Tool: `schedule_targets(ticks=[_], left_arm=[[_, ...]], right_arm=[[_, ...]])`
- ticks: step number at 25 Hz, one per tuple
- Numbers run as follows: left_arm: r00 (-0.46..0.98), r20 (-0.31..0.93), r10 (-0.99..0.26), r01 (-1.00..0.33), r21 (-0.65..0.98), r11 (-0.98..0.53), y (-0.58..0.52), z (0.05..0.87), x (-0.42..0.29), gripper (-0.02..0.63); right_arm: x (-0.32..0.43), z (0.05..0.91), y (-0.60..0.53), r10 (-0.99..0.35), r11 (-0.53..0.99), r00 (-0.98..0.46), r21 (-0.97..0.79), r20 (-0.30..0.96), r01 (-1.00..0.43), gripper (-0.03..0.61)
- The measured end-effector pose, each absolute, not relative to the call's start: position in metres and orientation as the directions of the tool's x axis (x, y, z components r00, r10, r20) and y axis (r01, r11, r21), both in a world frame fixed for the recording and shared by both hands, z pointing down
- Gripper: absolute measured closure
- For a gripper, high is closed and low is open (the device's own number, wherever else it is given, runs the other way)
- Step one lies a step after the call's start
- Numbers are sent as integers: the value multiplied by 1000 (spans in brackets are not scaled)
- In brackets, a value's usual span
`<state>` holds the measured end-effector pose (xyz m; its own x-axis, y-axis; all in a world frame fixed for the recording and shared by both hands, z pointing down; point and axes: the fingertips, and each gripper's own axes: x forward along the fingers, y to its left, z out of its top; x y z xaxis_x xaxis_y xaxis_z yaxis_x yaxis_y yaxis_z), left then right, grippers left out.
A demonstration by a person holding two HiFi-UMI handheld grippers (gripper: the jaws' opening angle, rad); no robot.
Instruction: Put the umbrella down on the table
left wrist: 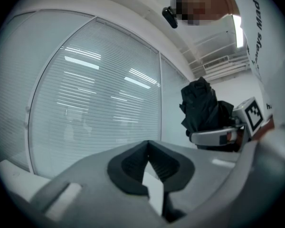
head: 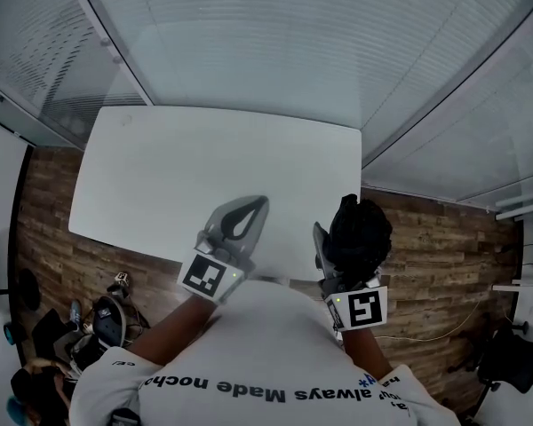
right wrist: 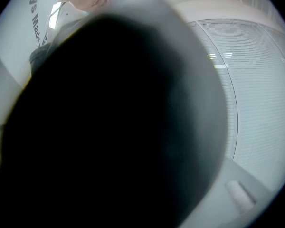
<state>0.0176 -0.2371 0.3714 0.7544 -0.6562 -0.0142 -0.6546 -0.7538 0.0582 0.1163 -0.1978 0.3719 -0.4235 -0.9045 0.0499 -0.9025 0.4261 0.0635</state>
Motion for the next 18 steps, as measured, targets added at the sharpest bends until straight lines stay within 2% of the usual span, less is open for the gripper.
schedule_targets(ticks=[6,18], left_arm=[[753,-16,-658,-655,72,-752,-244,375,20,611],[749,-7,-662,-660,76,-748,-245,381,14,611]], right_arm=[[119,382,-207,-900,433,-430,34,76,-901,359],[125,447,-238,-868,405,-412,-85,277,-910,359]])
